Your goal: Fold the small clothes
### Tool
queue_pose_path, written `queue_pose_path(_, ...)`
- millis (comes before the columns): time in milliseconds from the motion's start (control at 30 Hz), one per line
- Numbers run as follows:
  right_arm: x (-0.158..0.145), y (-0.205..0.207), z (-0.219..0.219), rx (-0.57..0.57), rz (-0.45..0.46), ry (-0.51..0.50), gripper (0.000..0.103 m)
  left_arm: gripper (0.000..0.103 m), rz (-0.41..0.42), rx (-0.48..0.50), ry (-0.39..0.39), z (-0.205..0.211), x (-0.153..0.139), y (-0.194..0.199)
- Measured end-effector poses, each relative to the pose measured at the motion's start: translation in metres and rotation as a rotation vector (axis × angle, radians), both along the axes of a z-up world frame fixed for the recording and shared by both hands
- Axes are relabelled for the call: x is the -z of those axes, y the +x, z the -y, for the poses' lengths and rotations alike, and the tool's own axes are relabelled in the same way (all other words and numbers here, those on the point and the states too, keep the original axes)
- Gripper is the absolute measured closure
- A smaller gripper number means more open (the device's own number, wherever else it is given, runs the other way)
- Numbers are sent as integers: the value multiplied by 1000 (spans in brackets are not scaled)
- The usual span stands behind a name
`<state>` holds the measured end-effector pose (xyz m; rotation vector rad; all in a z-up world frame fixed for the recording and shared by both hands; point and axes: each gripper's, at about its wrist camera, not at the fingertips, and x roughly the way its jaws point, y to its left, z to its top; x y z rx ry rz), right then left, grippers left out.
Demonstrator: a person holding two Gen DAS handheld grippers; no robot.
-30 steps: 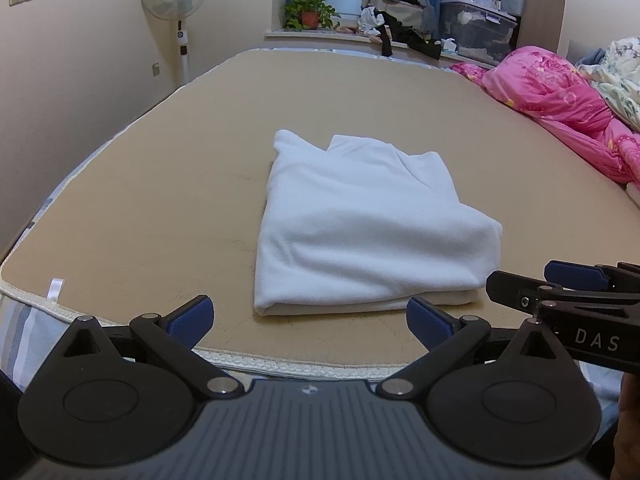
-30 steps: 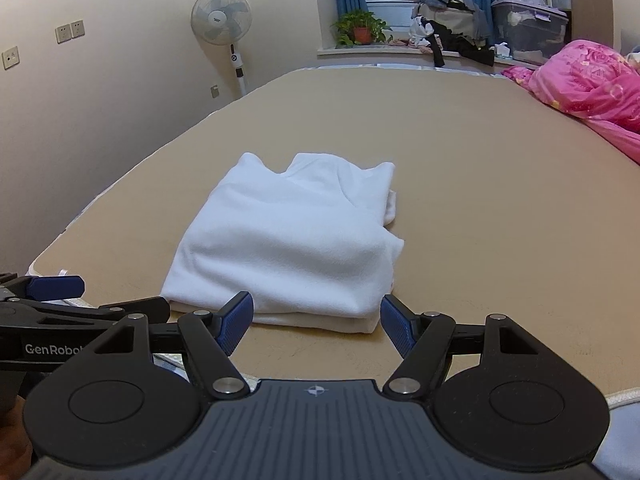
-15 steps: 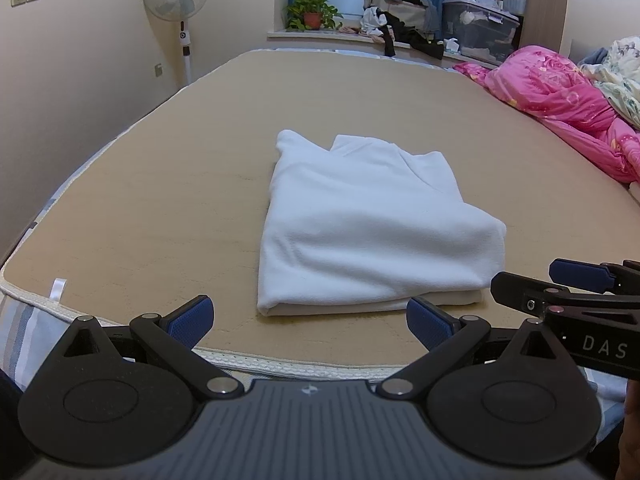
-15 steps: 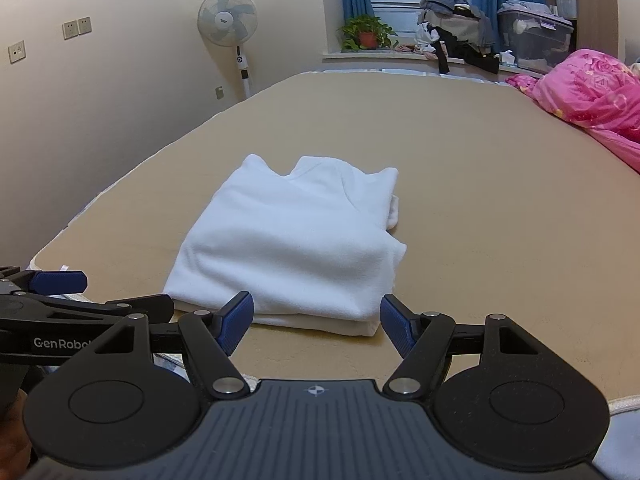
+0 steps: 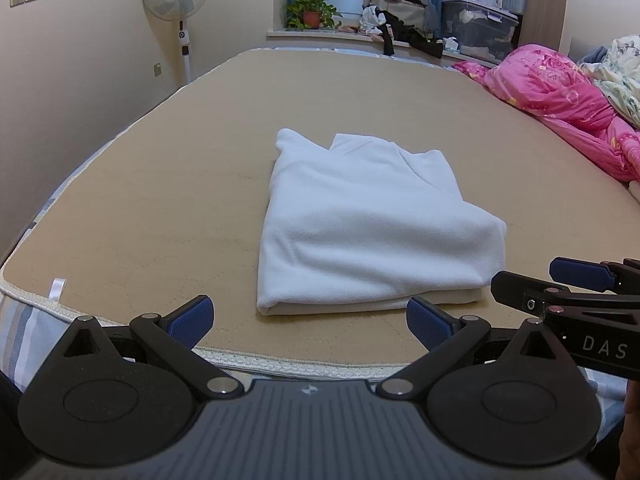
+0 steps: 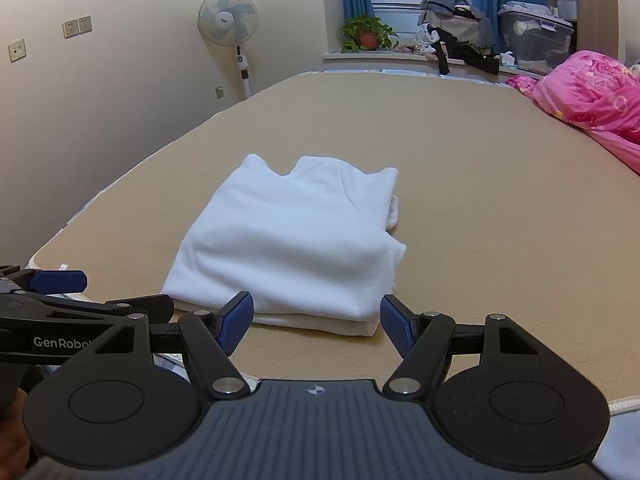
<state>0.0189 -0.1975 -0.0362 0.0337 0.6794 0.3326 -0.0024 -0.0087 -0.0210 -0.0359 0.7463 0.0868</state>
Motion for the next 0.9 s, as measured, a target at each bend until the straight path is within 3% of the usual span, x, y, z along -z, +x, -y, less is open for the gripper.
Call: queue_pose_path(900, 1, 1, 1, 17, 15, -39, 33, 0, 7, 37, -7, 4, 3, 0)
